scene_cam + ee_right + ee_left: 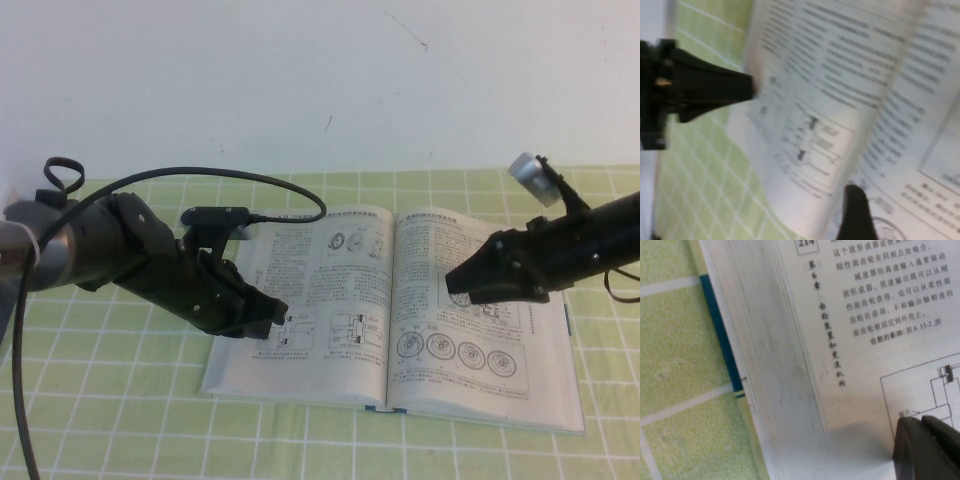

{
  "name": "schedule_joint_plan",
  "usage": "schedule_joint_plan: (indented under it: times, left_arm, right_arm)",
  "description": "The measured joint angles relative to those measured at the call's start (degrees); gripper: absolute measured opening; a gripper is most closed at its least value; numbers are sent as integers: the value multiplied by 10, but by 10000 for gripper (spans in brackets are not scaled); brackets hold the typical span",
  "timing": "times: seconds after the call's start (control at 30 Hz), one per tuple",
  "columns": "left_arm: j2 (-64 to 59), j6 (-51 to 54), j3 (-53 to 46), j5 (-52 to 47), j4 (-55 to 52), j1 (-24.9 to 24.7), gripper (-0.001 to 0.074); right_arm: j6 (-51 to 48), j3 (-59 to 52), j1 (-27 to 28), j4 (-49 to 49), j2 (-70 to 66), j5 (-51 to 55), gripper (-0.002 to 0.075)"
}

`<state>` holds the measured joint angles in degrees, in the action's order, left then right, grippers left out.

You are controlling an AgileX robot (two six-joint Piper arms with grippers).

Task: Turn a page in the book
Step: Open the closed book

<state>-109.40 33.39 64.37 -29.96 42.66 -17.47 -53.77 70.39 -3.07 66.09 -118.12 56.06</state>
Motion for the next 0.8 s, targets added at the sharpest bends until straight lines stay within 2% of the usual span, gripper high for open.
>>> schedule_joint_plan:
  times: [0.13, 0.33, 0.43, 0.67, 0.8]
  left_arm:
    - [-1, 0, 0, 0, 1, 0, -4]
    - [-1, -2, 0, -1, 1, 0, -4]
    - [-1, -2, 0, -1, 1, 0, -4]
    - [-1, -2, 0, -1, 1, 0, -4]
    - [-1, -2, 0, -1, 1, 0, -4]
  right_arm:
    - [46, 54, 17, -56, 0, 37, 400]
    - [166, 79, 20, -287, 1, 35, 345]
    - [204, 79, 21, -357, 1, 38, 342]
    - [216, 79, 21, -362, 1, 45, 343]
    - [216, 79, 21, -334, -4, 43, 384]
